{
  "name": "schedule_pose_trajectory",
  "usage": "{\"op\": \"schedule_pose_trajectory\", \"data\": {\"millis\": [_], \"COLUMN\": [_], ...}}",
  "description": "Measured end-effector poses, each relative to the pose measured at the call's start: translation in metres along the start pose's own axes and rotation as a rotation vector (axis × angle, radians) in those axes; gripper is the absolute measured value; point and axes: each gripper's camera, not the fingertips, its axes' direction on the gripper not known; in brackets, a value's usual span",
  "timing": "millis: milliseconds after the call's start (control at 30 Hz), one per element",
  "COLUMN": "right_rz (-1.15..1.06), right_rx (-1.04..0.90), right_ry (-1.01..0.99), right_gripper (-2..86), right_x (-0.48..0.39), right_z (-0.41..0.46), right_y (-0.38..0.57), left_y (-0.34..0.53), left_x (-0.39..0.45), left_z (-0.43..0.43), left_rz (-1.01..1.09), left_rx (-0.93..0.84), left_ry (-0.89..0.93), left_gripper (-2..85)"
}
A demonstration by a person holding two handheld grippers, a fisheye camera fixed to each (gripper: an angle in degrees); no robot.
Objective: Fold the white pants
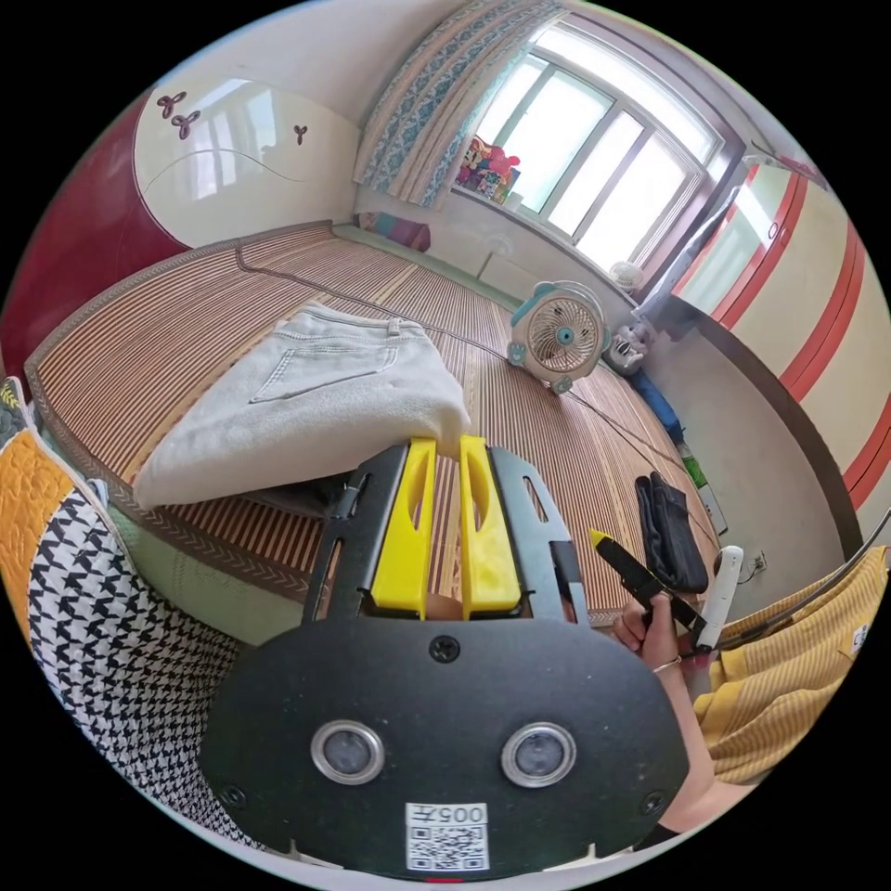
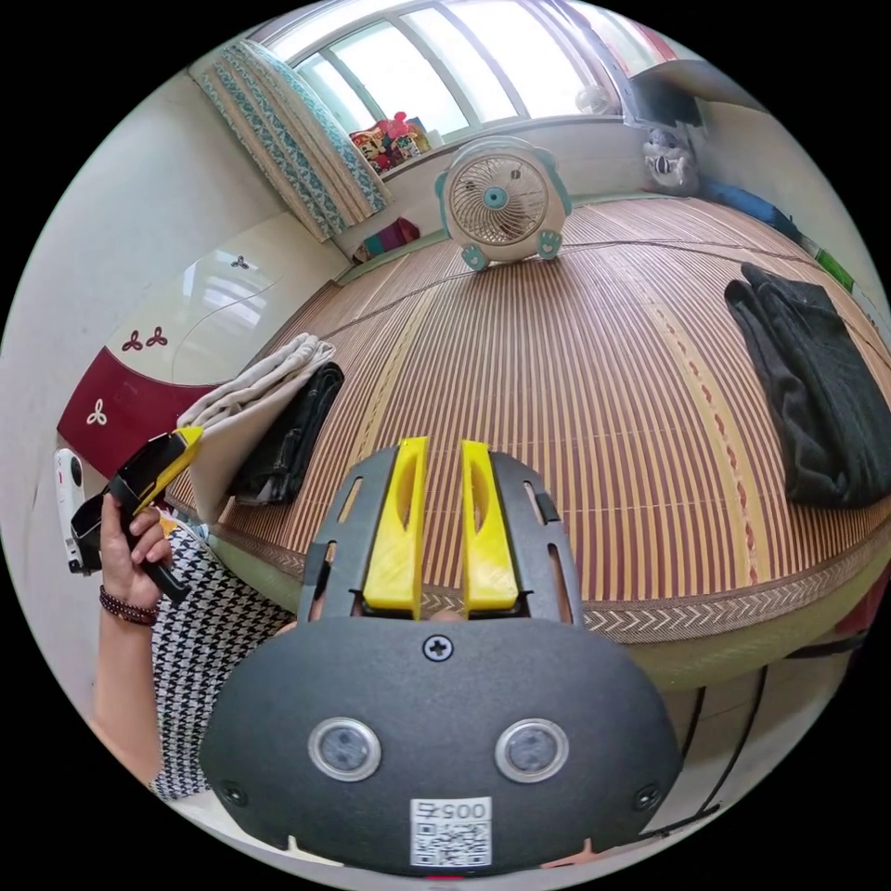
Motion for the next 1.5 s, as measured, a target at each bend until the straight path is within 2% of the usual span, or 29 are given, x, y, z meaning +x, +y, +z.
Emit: {"op": "schedule_pose_trajectory", "data": {"millis": [167,433,600,900,1067,1267,1367,1500], "right_rz": [-0.061,-0.054,0.033,0.058,0.082,0.034,0.046,-0.068], "right_rx": [-0.023,-0.081,-0.220,-0.484,-0.517,-0.537,-0.588,-0.559], "right_ry": [-0.062,-0.381,-0.684,-0.920,-1.061,-1.012,-0.928,-0.784], "right_gripper": [9.8,13.4,17.0,22.0,21.7,16.4,13.6,7.6], "right_x": [-0.002,0.009,0.024,0.027,0.028,0.026,0.026,0.012], "right_z": [0.013,0.051,0.122,0.247,0.280,0.286,0.279,0.246], "right_y": [-0.013,-0.069,-0.127,-0.192,-0.203,-0.210,-0.214,-0.221], "left_y": [0.002,0.009,0.010,0.010,0.012,0.013,0.011,0.010], "left_x": [-0.007,-0.023,-0.029,-0.035,-0.034,-0.033,-0.035,-0.039], "left_z": [0.000,-0.003,-0.003,0.000,0.001,-0.004,-0.009,-0.024], "left_rz": [0.021,0.041,0.070,0.128,0.169,0.170,0.157,0.132], "left_rx": [-0.005,-0.006,-0.005,-0.008,-0.022,-0.013,-0.018,0.012], "left_ry": [0.011,0.062,0.085,0.115,0.096,0.075,0.075,0.095], "left_gripper": [5.6,5.6,5.6,5.7,5.6,5.5,5.5,5.5]}}
